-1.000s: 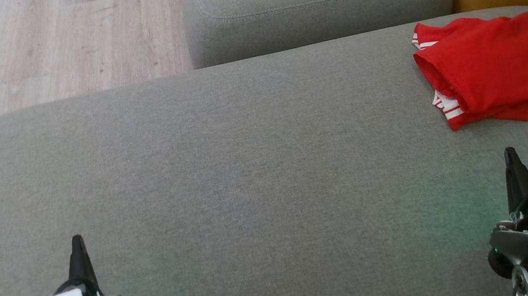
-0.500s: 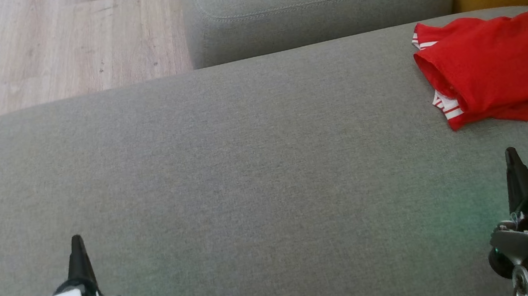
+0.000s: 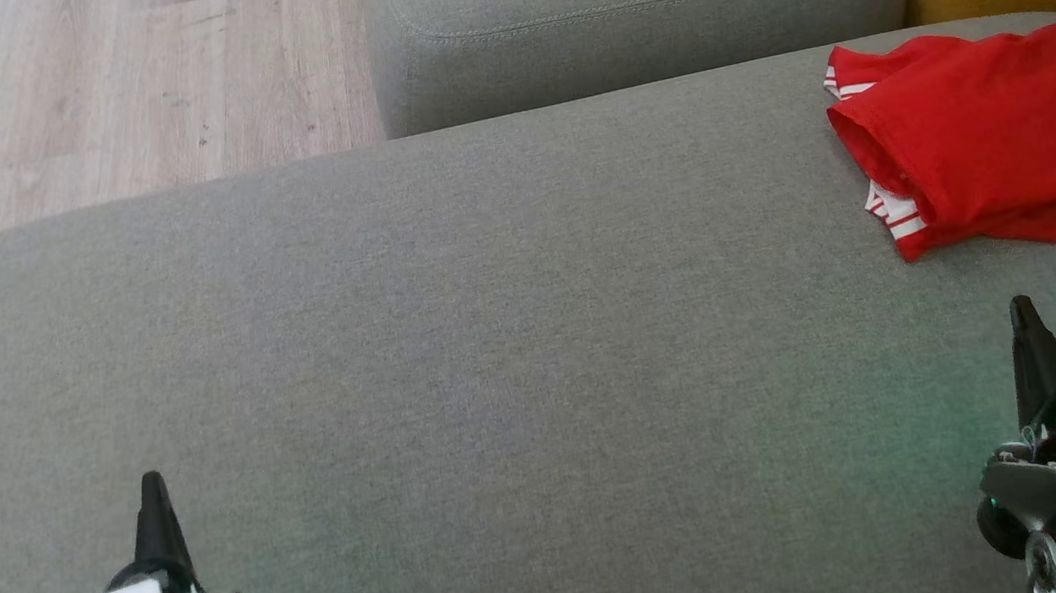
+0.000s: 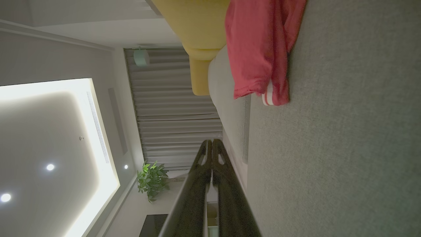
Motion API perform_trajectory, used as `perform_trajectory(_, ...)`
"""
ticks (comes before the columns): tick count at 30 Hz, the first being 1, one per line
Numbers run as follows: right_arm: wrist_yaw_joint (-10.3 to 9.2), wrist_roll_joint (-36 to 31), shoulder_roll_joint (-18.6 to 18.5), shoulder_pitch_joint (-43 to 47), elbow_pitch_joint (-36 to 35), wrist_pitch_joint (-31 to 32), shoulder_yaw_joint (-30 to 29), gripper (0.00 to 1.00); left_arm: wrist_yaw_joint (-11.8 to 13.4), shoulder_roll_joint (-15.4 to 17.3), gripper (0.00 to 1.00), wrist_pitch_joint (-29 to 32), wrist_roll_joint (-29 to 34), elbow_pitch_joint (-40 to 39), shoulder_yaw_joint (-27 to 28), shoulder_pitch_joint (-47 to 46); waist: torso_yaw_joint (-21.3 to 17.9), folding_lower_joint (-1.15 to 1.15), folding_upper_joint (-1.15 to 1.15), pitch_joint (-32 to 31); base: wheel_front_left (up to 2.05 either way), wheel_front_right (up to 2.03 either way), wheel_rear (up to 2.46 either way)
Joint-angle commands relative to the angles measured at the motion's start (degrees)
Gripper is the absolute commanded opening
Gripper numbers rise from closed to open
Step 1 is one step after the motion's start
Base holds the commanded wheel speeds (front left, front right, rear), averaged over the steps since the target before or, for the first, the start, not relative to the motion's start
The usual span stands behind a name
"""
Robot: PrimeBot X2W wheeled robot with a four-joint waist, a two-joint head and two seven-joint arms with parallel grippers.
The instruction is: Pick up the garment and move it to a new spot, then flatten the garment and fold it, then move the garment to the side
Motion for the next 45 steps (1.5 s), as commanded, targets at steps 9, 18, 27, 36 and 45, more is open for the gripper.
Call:
perform_trajectory(9, 0.45, -0.6, -0.1, -3.0, -1.8, 0.5, 0.8, 0.0, -0.4, 0.4, 0.0, 0.5, 0.7, -1.6, 2.2, -2.9, 0.0, 0.0, 0.0, 0.0, 0.0, 0.0, 0.0)
perform_trajectory(18, 0.45, -0.7, 0.0, -3.0, -1.8, 0.6, 0.7, 0.0, -0.4, 0.3, 0.0, 0.6, 0.8, -1.6, 2.3, -2.9, 0.0, 0.0, 0.0, 0.0, 0.0, 0.0, 0.0)
perform_trajectory(27, 0.45, -0.8, 0.0, -3.0, -1.8, 0.7, 0.6, 0.0, -0.4, 0.2, 0.0, 0.7, 0.9, -1.6, 2.4, -3.0, 0.0, 0.0, 0.0, 0.0, 0.0, 0.0, 0.0)
perform_trajectory(36, 0.45, -0.8, 0.1, -3.0, -1.8, 0.7, 0.5, 0.0, -0.4, 0.1, 0.0, 0.8, 1.0, -1.6, 2.5, -3.0, 0.0, 0.0, 0.0, 0.0, 0.0, 0.0, 0.0)
perform_trajectory(45, 0.45, -0.9, 0.2, -3.0, -1.8, 0.8, 0.4, 0.0, -0.4, 0.1, 0.0, 0.9, 1.0, -1.6, 2.6, -3.0, 0.0, 0.0, 0.0, 0.0, 0.0, 0.0, 0.0)
